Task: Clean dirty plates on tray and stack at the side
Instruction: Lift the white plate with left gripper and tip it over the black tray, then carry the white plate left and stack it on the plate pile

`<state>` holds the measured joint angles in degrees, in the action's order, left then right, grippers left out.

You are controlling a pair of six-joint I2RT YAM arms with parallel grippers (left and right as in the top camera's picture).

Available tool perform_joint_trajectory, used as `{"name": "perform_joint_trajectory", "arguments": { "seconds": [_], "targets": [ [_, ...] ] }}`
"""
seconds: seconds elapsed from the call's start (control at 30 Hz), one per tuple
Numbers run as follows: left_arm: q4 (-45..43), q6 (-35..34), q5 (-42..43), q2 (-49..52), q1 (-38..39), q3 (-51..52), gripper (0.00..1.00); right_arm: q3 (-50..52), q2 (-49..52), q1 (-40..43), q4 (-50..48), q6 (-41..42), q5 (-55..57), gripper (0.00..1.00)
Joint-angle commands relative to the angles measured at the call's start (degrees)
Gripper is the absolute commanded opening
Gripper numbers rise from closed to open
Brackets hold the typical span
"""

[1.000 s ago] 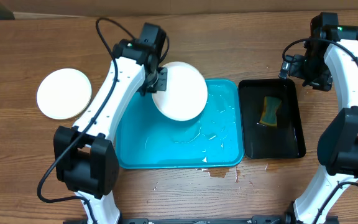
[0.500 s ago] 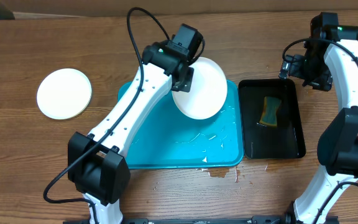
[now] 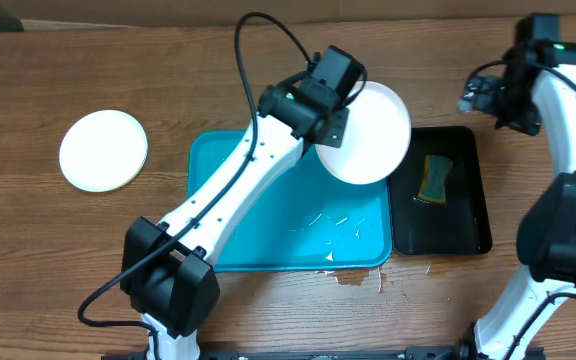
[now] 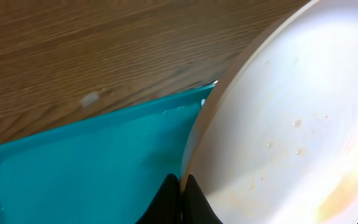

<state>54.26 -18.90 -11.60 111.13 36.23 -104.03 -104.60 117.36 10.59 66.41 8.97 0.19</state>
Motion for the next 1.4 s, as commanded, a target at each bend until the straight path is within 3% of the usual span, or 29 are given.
{"name": "perform_joint_trajectory", "arguments": {
  "seconds": [0.0,0.23,0.4,0.73,1.03,1.2,1.37],
  "targets": [
    [-2.03,-0.81,0.13,-1.86,2.36,-1.57,0.04,-0.81,-1.31,6.73,-0.79,1.75,-0.96,1.00],
    [-7.02,1.75,-3.43,-1.86,6.86,-1.57,0.04,-0.81,-1.31,16.13,-0.85,3.19,-0.92,1.00],
    [-9.92,5.68,-12.35,-1.86,11.89,-1.57,0.04,-0.81,-1.31,19.74,-0.85,3.19,-0.92,1.00],
    [-19.02,26.40,-43.71,-1.86,27.50,-1.57,0.04,-0.81,-1.31,21.31,-0.83,3.19,-0.92,1.00],
    [-27.54,39.54,-52.74,-1.86,31.30,-1.57,0.04,-0.81,-1.31,21.31,-0.83,3.19,-0.92,1.00],
    [-31.89,41.57,-54.47,-1.86,31.30,-1.57,0.04,-0.81,-1.31,21.31,-0.83,3.19,-0.92,1.00],
    [-31.61,35.87,-54.03,-1.86,31.23,-1.57,0.04,-0.81,-1.31,21.31,-0.83,3.19,-0.92,1.00]
  ]
}}
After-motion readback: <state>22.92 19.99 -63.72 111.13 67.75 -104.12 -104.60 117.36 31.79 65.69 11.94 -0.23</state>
